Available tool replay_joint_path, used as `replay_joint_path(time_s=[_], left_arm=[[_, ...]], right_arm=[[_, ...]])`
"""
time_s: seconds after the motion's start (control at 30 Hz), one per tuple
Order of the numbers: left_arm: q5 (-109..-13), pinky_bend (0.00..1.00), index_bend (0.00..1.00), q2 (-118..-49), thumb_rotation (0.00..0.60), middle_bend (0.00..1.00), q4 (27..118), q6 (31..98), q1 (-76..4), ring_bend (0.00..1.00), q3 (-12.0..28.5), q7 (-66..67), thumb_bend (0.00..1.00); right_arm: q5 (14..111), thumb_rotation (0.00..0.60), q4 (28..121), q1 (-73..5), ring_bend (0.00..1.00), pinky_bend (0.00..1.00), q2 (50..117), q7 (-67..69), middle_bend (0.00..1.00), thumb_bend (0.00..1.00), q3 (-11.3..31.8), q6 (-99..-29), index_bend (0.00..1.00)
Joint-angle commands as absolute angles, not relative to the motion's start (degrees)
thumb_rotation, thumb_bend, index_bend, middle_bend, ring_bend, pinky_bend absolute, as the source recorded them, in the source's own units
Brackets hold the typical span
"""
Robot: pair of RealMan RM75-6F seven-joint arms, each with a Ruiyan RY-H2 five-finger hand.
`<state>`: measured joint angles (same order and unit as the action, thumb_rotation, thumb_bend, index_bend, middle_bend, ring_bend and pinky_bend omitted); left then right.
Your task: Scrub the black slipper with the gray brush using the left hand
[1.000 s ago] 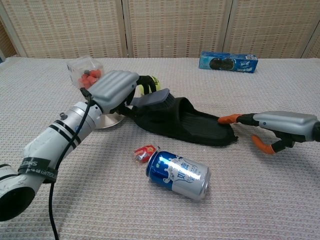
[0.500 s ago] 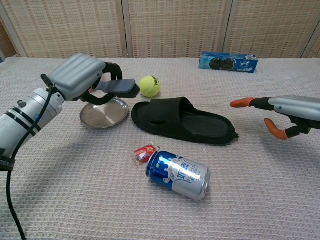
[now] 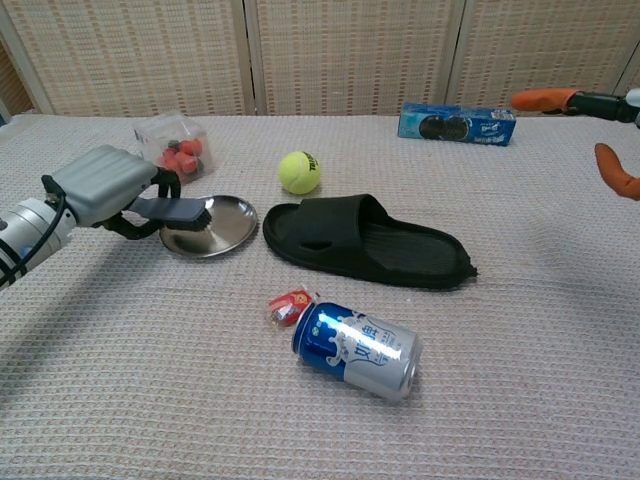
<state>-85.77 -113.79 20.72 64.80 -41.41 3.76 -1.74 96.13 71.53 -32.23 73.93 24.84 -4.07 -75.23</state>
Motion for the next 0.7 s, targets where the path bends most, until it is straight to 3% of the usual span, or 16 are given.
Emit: replay_joint_path(time_s=[0.03, 0.17, 0.3, 0.7], left_arm=[[-85.47, 1.0, 0.36, -114.87, 0.6, 0.53, 19.27, 62.26, -41.03, 0.62, 3.28, -2.15, 0.42], [-85.05, 1.0, 0.29, -115.35, 0.6, 0.48, 18.98, 61.6, -41.09, 0.62, 3.62, -1.94, 0.41], [-84.96, 1.0, 0.12, -115.93, 0.6, 0.28, 19.52, 62.45, -41.42, 0.61, 3.98, -1.1, 0.39], [-85.44, 1.0, 0.09, -116.11, 0.6, 0.25, 23.67, 65.52, -42.35, 0.61, 4.49, 2.66, 0.39]], right_arm=[[96.24, 0.6, 75.88, -30.85, 0.0, 0.0, 71.61, 20.69, 0.0, 0.81, -3.09, -76.83, 0.0], [95.78, 0.6, 76.68, -30.63, 0.0, 0.0, 71.56, 19.72, 0.0, 0.81, -3.0, -76.08, 0.0], [95.44, 0.6, 77.04, -30.41, 0.0, 0.0, 71.7, 19.56, 0.0, 0.81, -2.86, -75.18, 0.0], [95.95, 0.6, 76.55, -30.14, 0.0, 0.0, 72.11, 20.07, 0.0, 0.81, -2.38, -74.05, 0.0]])
